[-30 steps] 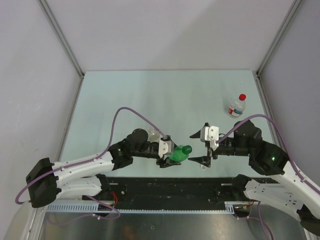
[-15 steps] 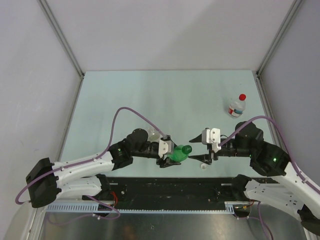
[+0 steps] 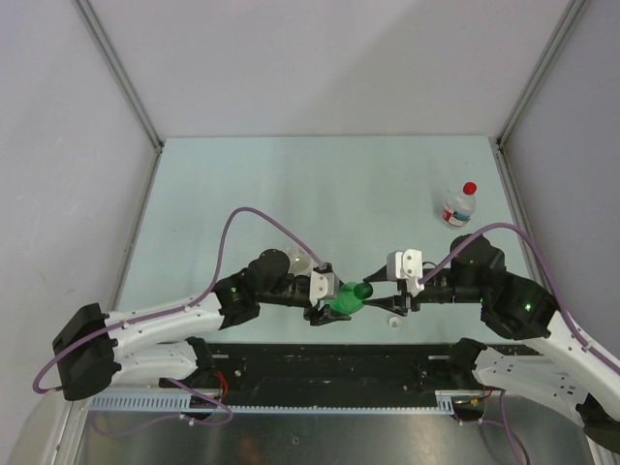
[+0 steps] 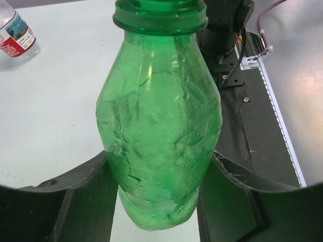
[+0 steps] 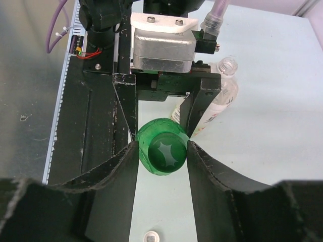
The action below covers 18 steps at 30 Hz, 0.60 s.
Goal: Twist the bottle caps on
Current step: Screw the bottle cap onto the plastic bottle.
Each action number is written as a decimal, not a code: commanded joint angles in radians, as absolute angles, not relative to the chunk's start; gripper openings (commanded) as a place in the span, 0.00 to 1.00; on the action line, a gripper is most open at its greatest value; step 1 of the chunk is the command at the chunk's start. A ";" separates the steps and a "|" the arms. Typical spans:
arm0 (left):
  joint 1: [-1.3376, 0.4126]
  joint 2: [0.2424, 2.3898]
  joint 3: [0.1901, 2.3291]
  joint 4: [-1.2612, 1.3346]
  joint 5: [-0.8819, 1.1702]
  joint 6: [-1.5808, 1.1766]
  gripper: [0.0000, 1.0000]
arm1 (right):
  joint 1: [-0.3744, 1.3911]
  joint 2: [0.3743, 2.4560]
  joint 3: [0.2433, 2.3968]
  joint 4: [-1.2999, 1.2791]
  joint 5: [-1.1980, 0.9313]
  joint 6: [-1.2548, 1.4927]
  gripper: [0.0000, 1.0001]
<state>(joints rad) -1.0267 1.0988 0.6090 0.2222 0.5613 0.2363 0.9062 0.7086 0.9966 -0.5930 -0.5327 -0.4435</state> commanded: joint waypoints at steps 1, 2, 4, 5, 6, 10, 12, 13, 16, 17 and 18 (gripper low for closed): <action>-1.021 1.098 0.638 0.245 0.576 0.237 0.00 | 0.919 0.714 1.005 -0.562 -0.543 -0.449 0.45; -1.021 1.097 0.637 0.246 0.577 0.237 0.00 | 0.920 0.714 1.004 -0.565 -0.541 -0.447 0.45; -1.020 1.095 0.638 0.247 0.577 0.236 0.00 | 0.923 0.713 1.005 -0.571 -0.531 -0.446 0.44; -1.020 1.094 0.638 0.246 0.578 0.236 0.00 | 0.923 0.713 1.005 -0.573 -0.525 -0.445 0.45; -1.020 1.093 0.638 0.246 0.578 0.236 0.00 | 0.923 0.712 1.005 -0.575 -0.520 -0.444 0.45; -1.020 1.091 0.637 0.245 0.582 0.235 0.00 | 0.926 0.712 1.005 -0.578 -0.511 -0.441 0.46; -1.020 1.090 0.637 0.245 0.585 0.235 0.00 | 0.927 0.713 1.004 -0.579 -0.506 -0.442 0.49; -1.020 1.089 0.637 0.246 0.586 0.235 0.00 | 0.928 0.713 1.005 -0.578 -0.504 -0.442 0.49; -1.020 1.087 0.636 0.246 0.593 0.235 0.00 | 0.928 0.714 1.004 -0.577 -0.502 -0.441 0.49; -1.020 1.086 0.636 0.246 0.595 0.234 0.00 | 0.929 0.715 1.005 -0.577 -0.503 -0.441 0.48; -1.020 1.085 0.636 0.246 0.597 0.234 0.00 | 0.929 0.715 1.004 -0.578 -0.503 -0.440 0.47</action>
